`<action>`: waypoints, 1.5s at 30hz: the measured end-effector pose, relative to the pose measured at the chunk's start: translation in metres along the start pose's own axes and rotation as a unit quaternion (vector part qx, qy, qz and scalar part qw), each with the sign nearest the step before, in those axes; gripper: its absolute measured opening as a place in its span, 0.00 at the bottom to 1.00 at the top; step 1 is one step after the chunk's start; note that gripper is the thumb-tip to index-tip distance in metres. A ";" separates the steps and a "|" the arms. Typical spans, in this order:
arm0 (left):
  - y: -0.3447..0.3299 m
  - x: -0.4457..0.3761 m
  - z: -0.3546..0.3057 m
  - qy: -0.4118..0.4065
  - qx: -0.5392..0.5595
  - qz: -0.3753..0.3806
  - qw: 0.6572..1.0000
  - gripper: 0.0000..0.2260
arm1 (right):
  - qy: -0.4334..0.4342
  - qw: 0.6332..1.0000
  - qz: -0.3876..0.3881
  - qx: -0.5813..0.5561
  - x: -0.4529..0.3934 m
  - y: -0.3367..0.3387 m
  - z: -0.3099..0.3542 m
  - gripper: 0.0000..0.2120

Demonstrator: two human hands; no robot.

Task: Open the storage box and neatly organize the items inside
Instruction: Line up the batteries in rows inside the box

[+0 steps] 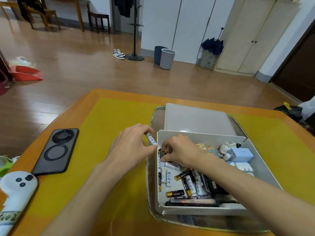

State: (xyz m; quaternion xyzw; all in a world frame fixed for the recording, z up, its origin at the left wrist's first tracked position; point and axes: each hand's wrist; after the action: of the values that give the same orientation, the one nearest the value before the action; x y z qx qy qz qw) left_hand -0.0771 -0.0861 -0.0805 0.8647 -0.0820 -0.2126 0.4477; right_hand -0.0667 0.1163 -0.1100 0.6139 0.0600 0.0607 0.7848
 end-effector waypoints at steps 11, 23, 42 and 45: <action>-0.002 -0.002 -0.004 -0.009 0.019 0.010 1.000 0.17 | -0.095 0.990 -0.048 -0.095 0.014 -0.005 0.000 0.09; -0.002 0.001 -0.010 -0.028 0.003 0.021 0.999 0.18 | 0.019 0.996 0.078 -0.050 0.068 0.004 0.020 0.25; -0.028 -0.019 -0.062 -0.195 -0.119 0.140 0.963 0.15 | -0.072 0.993 -0.041 -0.080 0.108 0.037 -0.027 0.21; -0.046 -0.031 -0.061 -0.210 -0.205 0.180 0.939 0.16 | -0.075 0.993 -0.044 -0.082 0.112 0.036 -0.032 0.23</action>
State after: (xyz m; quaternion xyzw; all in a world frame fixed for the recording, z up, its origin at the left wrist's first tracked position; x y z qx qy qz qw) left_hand -0.0806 -0.0039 -0.0775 0.6604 -0.2828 -0.3175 0.6189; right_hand 0.0380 0.1743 -0.0854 0.5472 0.0230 -0.0156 0.8366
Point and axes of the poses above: each hand's wrist, its own x-axis away from the middle knuckle, its own y-axis out of the back of the hand, z = x × y, and after that the axes turned 4 degrees about -z, right-handed
